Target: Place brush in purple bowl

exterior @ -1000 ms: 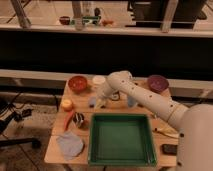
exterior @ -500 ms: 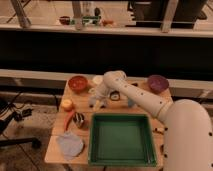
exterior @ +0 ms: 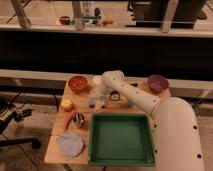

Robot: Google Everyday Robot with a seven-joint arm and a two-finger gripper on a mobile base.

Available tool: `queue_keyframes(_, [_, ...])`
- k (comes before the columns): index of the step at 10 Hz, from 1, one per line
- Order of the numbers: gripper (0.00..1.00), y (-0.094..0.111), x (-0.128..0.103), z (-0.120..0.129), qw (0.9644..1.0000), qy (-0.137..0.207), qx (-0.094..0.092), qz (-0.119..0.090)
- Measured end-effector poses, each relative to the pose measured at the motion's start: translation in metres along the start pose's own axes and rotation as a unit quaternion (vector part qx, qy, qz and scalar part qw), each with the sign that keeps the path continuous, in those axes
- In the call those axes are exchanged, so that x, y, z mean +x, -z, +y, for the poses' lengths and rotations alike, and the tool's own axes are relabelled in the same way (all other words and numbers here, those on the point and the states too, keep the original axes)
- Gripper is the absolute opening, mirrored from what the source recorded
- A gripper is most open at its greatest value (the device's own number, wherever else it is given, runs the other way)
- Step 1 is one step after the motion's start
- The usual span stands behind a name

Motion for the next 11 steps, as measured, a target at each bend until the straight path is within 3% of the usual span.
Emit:
queue_keyframes(6, [0.78,-0.006,0.021,-0.001,0.9999,-0.010,-0.006,0.010])
queue_keyframes(11, [0.29,-0.003,0.023,0.000,0.9998,-0.007,-0.014,-0.012])
